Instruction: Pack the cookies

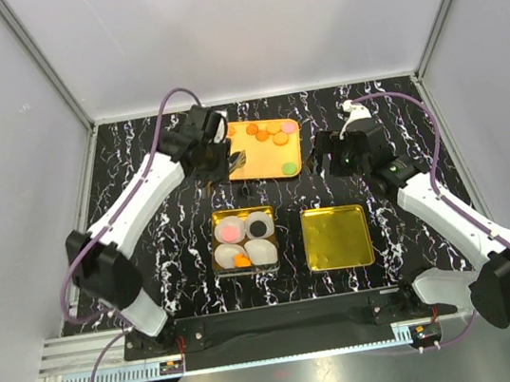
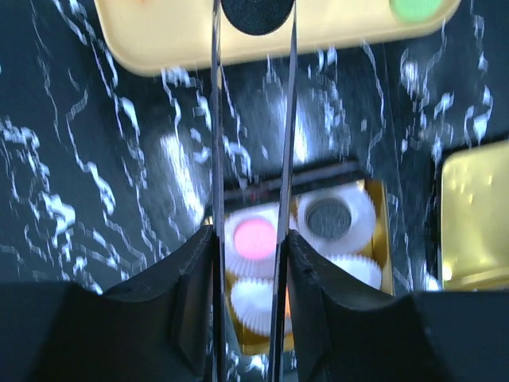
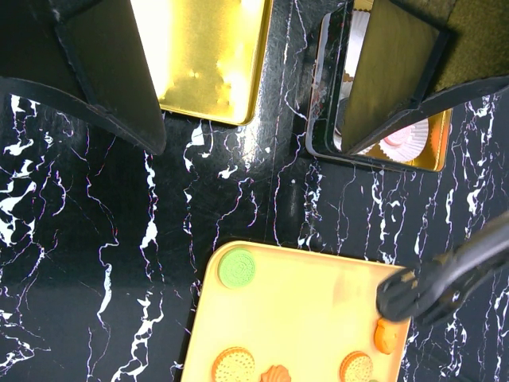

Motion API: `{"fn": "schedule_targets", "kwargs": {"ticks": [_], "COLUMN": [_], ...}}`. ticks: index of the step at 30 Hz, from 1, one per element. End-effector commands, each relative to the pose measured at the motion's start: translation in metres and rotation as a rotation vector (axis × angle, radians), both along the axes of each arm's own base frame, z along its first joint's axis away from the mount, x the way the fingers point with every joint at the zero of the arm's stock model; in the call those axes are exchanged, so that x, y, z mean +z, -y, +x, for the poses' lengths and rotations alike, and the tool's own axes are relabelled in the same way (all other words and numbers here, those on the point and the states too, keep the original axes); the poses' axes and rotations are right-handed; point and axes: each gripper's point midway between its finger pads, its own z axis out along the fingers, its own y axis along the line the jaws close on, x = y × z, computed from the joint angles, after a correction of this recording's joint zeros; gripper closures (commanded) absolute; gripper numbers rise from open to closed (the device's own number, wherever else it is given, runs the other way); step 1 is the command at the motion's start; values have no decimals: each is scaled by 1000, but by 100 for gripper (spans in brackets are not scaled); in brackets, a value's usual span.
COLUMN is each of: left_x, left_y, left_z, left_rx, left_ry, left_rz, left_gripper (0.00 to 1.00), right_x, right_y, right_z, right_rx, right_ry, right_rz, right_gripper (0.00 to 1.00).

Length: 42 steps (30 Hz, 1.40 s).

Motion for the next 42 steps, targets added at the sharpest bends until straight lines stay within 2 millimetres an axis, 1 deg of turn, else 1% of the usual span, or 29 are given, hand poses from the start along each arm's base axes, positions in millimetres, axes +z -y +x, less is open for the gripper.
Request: {"fn": "schedule_targets", "kwargs": {"ticks": [1, 2, 3, 4, 5, 6, 7, 8, 10, 11, 13, 14, 15, 16, 17, 18, 19, 21, 25, 27, 31, 35, 38, 42], "left_x": [39, 31, 31, 38, 31, 29, 35, 35, 28, 31, 21, 19, 21, 15, 14, 16, 13, 13, 11, 7, 2, -6, -8, -13], "left_y": [1, 0, -1, -5, -6, -9, -10, -10, -14, -12, -15, -11, -12, -14, -13, -14, -16, -15, -20, -21, -17, -15, -10, -6], "left_z": [-29, -42, -50, -63, -75, -84, -95, -102, -119, -130, -147, -157, -163, -171, -177, -182, -186, -198, -212, -217, -224, -229, -231, -230], "left_rx": [-61, -78, -84, -95, -112, -121, -135, -144, -158, -184, -199, -227, -236, -238, -255, -261, -261, -287, -310, -318, -342, -357, -369, -374], "left_ry": [85, 62, 56, 67, 45, 27, 41, 37, 2, 7, -33, -41, -40, -63, -67, -64, -79, -99, -124, -142, -165, -185, -192, -198], "left_rz": [-87, -80, -81, -91, -84, -77, -89, -92, -77, -84, -67, -65, -70, -60, -59, -65, -56, -75, -70, -61, -64, -57, -67, -59], "left_gripper": [60, 60, 60, 60, 60, 59, 59, 59, 59, 59, 59, 59, 59, 59, 59, 59, 59, 59, 59, 59, 59, 58, 58, 57], "right_x": [18, 19, 18, 17, 17, 17, 16, 15, 15, 15, 15, 13, 14, 14, 13, 13, 12, 12, 10, 10, 9, 11, 10, 10], "right_y": [0, 0, 0, 0, 0, 0, 0, 0, 0, 1, 1, 2, 1, 2, 2, 2, 2, 2, 3, 2, 2, 2, 3, 3], "right_z": [6, 6, 7, 6, 7, 8, 7, 7, 8, 8, 9, 9, 9, 9, 9, 10, 10, 10, 10, 11, 11, 11, 10, 10], "right_rx": [3, 1, 0, 2, -1, -2, -1, -2, -5, -5, -8, -10, -10, -11, -11, -11, -12, -11, -17, -16, -15, -14, -17, -15], "right_ry": [50, 53, 52, 49, 50, 51, 49, 46, 47, 45, 47, 44, 45, 45, 43, 45, 41, 41, 37, 35, 32, 39, 36, 37], "right_rz": [12, 12, 11, 9, 9, 8, 7, 6, 4, 1, 0, -5, -4, -5, -8, -7, -7, -10, -13, -13, -13, -15, -15, -13], "right_gripper": [0, 0, 0, 0, 0, 0, 0, 0, 0, 0, 0, 0, 0, 0, 0, 0, 0, 0, 0, 0, 0, 0, 0, 0]}}
